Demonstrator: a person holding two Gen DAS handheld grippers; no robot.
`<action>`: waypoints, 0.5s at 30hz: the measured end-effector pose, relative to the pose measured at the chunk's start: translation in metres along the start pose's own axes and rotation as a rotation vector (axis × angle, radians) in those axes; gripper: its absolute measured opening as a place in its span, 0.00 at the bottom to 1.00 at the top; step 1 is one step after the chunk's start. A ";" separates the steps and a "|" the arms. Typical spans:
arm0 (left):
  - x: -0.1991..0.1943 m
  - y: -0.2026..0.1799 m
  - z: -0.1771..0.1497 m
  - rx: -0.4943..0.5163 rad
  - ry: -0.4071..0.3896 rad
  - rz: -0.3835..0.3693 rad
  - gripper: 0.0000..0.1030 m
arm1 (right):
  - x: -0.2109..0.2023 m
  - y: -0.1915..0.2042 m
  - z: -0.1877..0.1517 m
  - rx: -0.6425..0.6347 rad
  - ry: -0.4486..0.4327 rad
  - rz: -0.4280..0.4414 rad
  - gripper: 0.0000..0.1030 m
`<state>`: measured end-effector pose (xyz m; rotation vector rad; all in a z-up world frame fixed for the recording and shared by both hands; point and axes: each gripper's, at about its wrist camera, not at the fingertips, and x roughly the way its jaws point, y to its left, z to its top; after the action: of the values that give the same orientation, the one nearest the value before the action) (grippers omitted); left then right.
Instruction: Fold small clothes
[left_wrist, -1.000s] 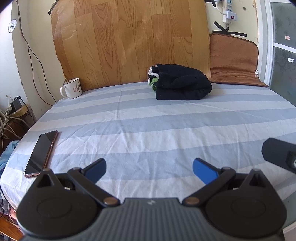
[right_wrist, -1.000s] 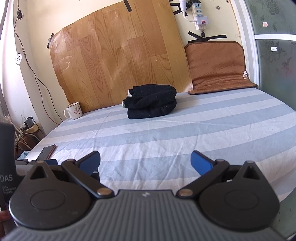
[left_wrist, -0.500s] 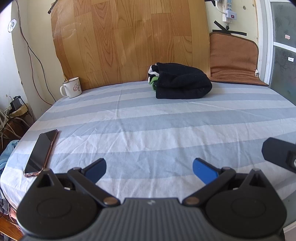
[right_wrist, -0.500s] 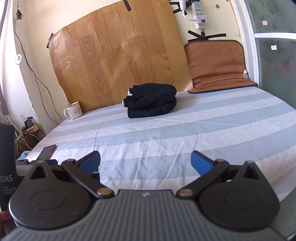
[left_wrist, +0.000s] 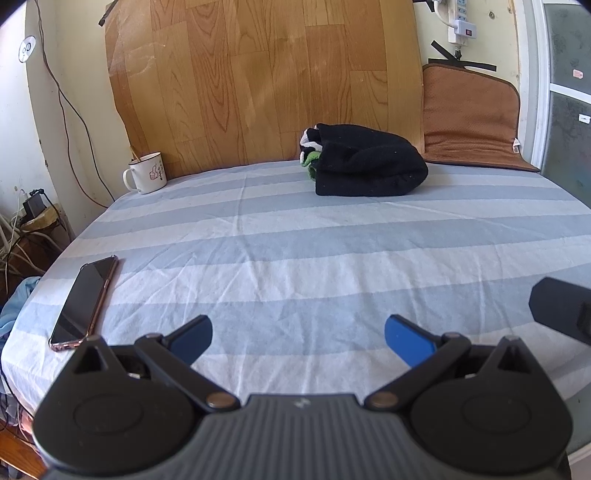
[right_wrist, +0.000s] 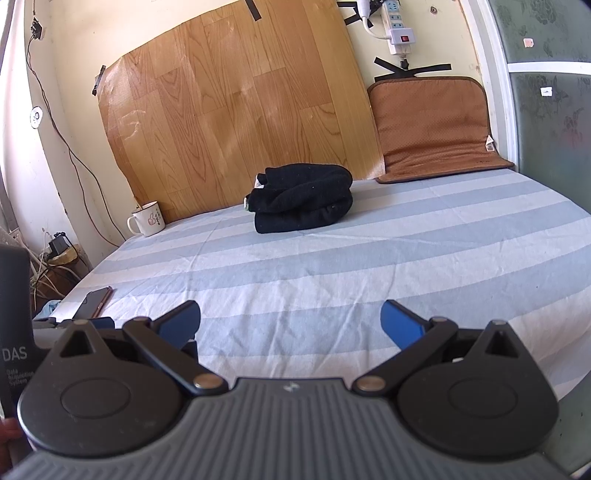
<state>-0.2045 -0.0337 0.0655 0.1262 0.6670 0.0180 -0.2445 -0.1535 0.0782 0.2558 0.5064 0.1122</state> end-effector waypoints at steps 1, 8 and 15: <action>0.000 0.001 0.000 -0.002 0.000 0.003 1.00 | 0.000 -0.001 0.001 0.000 0.000 0.000 1.00; 0.004 0.004 0.001 -0.009 -0.001 0.030 1.00 | 0.000 -0.002 -0.001 -0.002 -0.006 0.000 1.00; 0.006 0.006 0.001 -0.014 0.003 0.040 1.00 | -0.002 -0.002 -0.001 -0.001 -0.013 -0.001 1.00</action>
<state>-0.1993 -0.0277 0.0634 0.1258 0.6667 0.0619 -0.2466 -0.1556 0.0771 0.2552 0.4940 0.1095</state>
